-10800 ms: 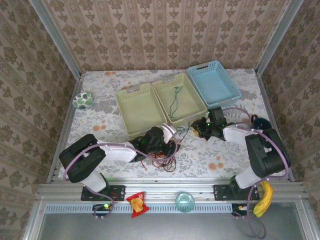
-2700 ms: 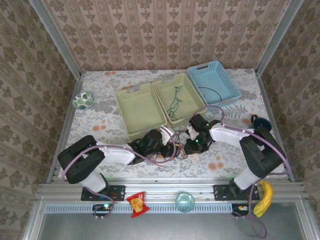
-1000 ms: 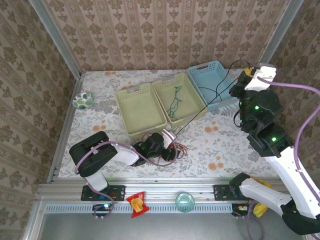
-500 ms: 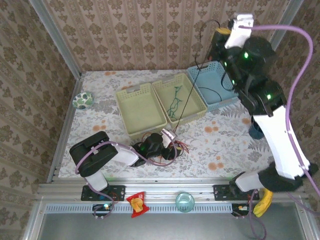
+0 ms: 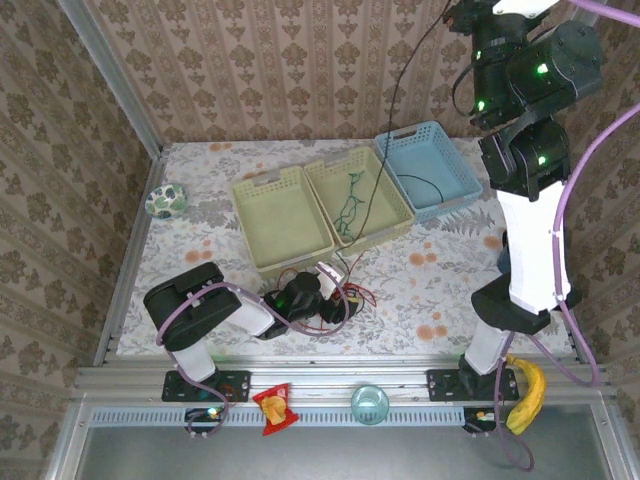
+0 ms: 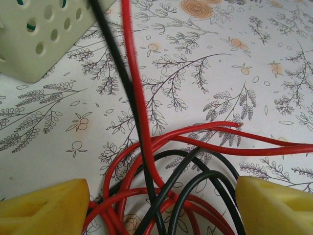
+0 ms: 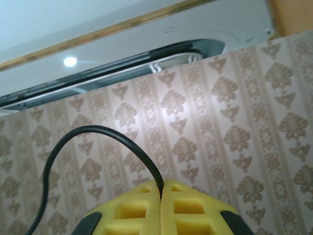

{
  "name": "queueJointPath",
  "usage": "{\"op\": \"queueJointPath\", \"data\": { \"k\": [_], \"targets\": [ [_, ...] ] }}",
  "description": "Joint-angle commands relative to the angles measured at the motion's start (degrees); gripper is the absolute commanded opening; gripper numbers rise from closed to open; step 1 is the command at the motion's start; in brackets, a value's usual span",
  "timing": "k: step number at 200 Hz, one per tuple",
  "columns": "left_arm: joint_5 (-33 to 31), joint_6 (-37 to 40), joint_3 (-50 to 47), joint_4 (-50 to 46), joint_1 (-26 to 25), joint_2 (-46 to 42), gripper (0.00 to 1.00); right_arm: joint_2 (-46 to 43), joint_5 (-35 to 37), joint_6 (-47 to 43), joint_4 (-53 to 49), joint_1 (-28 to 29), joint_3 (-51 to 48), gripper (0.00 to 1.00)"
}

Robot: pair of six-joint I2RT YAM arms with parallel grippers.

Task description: Untangle the cables

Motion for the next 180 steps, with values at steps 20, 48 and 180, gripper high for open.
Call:
{"op": "queueJointPath", "data": {
  "k": [20,48,180],
  "targets": [
    [0.1,-3.1,-2.4,-11.6,0.2,2.9,0.79,5.0,4.4,-1.5,13.2,-2.6,0.9,0.0],
    [-0.3,-3.5,-2.3,-11.4,0.1,3.5,0.79,8.7,5.7,-3.9,21.0,-4.4,4.3,0.0],
    [0.7,-0.4,1.5,-18.4,0.0,-2.6,0.75,17.1,30.5,-6.9,-0.9,-1.8,-12.0,0.0]
  ]
}}
